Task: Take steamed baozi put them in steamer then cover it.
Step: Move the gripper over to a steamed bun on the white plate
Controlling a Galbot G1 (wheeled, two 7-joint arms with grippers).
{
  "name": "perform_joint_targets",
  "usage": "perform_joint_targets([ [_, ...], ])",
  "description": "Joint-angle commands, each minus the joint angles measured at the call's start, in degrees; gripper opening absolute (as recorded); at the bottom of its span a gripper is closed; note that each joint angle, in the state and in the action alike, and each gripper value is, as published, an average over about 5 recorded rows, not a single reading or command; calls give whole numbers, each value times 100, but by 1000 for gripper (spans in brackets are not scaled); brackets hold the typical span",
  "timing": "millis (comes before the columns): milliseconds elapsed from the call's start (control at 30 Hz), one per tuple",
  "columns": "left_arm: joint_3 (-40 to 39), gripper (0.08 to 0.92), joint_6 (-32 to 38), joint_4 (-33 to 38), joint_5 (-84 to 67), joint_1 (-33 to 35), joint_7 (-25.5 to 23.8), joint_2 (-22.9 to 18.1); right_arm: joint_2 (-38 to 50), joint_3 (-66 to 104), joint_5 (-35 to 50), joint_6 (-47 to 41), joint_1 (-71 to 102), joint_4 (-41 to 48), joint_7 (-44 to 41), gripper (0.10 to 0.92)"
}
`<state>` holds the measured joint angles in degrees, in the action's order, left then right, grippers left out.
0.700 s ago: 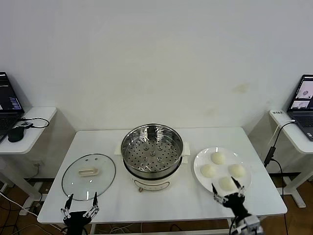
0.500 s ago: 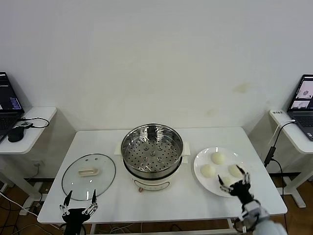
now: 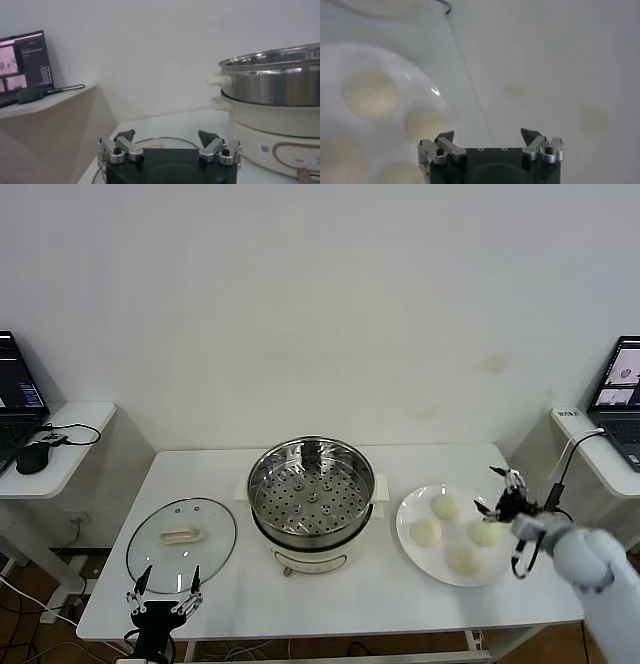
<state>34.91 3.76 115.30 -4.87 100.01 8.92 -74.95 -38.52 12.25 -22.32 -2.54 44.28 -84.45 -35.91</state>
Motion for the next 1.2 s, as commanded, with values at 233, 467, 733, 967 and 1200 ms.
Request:
perform_joint_targets([
  [233,106,823,-38,-34,35,-34,7,82,431,-3809,626,229,-3603,1654,-2034,823],
  [467,165,823,-65,-75,16,-72,9,85,-87,-4647,712,279,-4027,2190,-2251,823],
  [733,215,823,-66,-162,-22,-145,35,124,-659,-4776,615,129,-3957,2681,-2103,823],
  [967,221,823,-61,-230,7,-186,30,197,-1087,-4696,442,118,-3918,3072,-2009,823],
  [1200,246,823,-66,-253,2,-230,32,248,-1307,-4680,326,75,-3890,3335,-2012,808],
])
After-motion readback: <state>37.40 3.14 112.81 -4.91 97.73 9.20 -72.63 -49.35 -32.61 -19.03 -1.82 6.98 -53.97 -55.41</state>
